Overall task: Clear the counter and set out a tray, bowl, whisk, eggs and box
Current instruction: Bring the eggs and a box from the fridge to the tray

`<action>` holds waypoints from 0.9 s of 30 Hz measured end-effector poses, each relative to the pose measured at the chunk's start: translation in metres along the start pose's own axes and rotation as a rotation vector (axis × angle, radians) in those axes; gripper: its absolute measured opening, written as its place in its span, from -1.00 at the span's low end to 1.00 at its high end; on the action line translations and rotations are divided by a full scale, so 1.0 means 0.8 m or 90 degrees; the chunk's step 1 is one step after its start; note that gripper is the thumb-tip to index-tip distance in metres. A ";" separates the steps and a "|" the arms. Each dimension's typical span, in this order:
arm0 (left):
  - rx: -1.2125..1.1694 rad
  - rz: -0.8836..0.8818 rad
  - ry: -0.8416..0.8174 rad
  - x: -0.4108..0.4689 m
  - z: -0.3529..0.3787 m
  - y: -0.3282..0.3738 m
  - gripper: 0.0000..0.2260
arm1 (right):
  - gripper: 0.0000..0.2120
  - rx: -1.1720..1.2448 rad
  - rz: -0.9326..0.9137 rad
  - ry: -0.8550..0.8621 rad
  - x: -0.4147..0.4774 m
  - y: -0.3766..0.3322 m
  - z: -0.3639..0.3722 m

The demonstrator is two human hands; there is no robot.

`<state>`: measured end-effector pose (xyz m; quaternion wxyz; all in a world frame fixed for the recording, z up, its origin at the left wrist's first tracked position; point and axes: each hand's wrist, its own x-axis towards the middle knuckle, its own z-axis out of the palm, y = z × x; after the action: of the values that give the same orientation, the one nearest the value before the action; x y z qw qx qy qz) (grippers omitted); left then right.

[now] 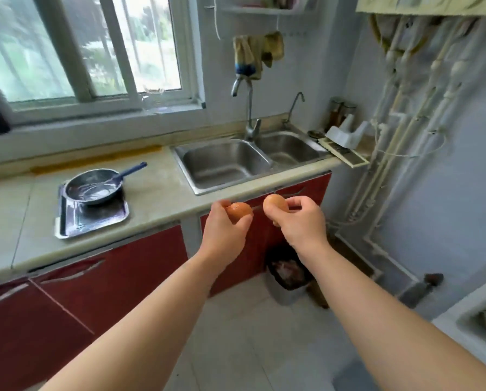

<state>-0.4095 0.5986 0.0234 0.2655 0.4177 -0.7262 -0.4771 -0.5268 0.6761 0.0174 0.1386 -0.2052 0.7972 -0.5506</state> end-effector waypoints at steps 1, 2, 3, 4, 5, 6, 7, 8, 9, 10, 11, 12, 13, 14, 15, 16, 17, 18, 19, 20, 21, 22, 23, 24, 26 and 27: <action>-0.003 -0.007 0.019 0.013 -0.026 -0.011 -0.53 | -0.52 0.003 0.000 -0.012 0.002 -0.012 0.031; -0.005 -0.016 0.037 0.028 -0.056 -0.022 -0.53 | -0.53 0.009 -0.001 -0.025 0.003 -0.026 0.066; -0.002 -0.025 0.051 0.040 -0.082 -0.034 -0.53 | -0.53 0.013 0.003 -0.043 0.003 -0.037 0.096; 0.005 -0.035 0.065 0.055 -0.114 -0.048 -0.52 | -0.53 0.016 0.001 -0.058 0.003 -0.051 0.133; 0.011 -0.043 0.075 0.067 -0.138 -0.061 -0.51 | -0.54 0.020 0.007 -0.073 0.001 -0.061 0.162; 0.015 -0.053 0.086 0.082 -0.168 -0.075 -0.50 | -0.56 0.022 0.005 -0.087 0.000 -0.073 0.196; 0.021 -0.063 0.092 0.093 -0.191 -0.088 -0.49 | -0.58 0.023 0.008 -0.102 -0.001 -0.082 0.223; 0.027 -0.074 0.095 0.103 -0.213 -0.100 -0.48 | -0.60 0.023 0.008 -0.112 -0.002 -0.088 0.249; 0.030 -0.084 0.100 0.113 -0.233 -0.113 -0.47 | -0.62 0.022 0.010 -0.125 -0.004 -0.095 0.274; 0.032 -0.094 0.107 0.125 -0.257 -0.129 -0.47 | -0.63 0.017 0.009 -0.137 -0.005 -0.099 0.306; 0.035 -0.103 0.111 0.135 -0.275 -0.142 -0.46 | -0.63 0.012 0.012 -0.147 -0.005 -0.101 0.332; 0.040 -0.112 0.114 0.143 -0.289 -0.153 -0.47 | -0.62 0.002 0.012 -0.155 -0.005 -0.102 0.352; 0.041 -0.122 0.117 0.151 -0.301 -0.165 -0.47 | -0.58 -0.008 0.018 -0.165 -0.004 -0.101 0.371; 0.040 -0.135 0.121 0.159 -0.312 -0.174 -0.48 | -0.54 -0.022 0.025 -0.177 -0.003 -0.101 0.388; 0.035 -0.154 0.128 0.174 -0.326 -0.192 -0.47 | -0.50 -0.042 0.033 -0.193 0.001 -0.099 0.414; 0.036 -0.170 0.133 0.182 -0.332 -0.201 -0.47 | -0.48 -0.060 0.038 -0.203 0.004 -0.097 0.427; 0.036 -0.182 0.137 0.191 -0.338 -0.212 -0.47 | -0.50 -0.077 0.040 -0.211 0.008 -0.093 0.439; 0.039 -0.194 0.141 0.201 -0.343 -0.223 -0.47 | -0.54 -0.096 0.038 -0.218 0.013 -0.090 0.453; 0.039 -0.205 0.147 0.213 -0.347 -0.237 -0.47 | -0.59 -0.116 0.036 -0.224 0.020 -0.085 0.469; 0.039 -0.214 0.149 0.222 -0.349 -0.247 -0.47 | -0.62 -0.129 0.033 -0.230 0.027 -0.082 0.481; 0.040 -0.226 0.152 0.235 -0.350 -0.261 -0.48 | -0.63 -0.141 0.031 -0.240 0.037 -0.077 0.498; 0.044 -0.236 0.151 0.245 -0.351 -0.272 -0.49 | -0.64 -0.154 0.029 -0.248 0.045 -0.074 0.511; 0.049 -0.244 0.150 0.255 -0.351 -0.282 -0.50 | -0.63 -0.166 0.026 -0.257 0.054 -0.071 0.523; 0.053 -0.254 0.151 0.268 -0.351 -0.292 -0.51 | -0.62 -0.177 0.022 -0.269 0.065 -0.067 0.538; 0.055 -0.277 0.153 0.291 -0.349 -0.310 -0.51 | -0.59 -0.197 0.020 -0.300 0.084 -0.060 0.565; 0.056 -0.288 0.154 0.301 -0.348 -0.319 -0.51 | -0.58 -0.210 0.018 -0.319 0.091 -0.056 0.577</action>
<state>-0.2238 0.2108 -0.1007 0.2186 0.6351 -0.5971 -0.4386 -0.3769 0.2483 -0.1039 0.3037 -0.3432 0.8195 -0.3440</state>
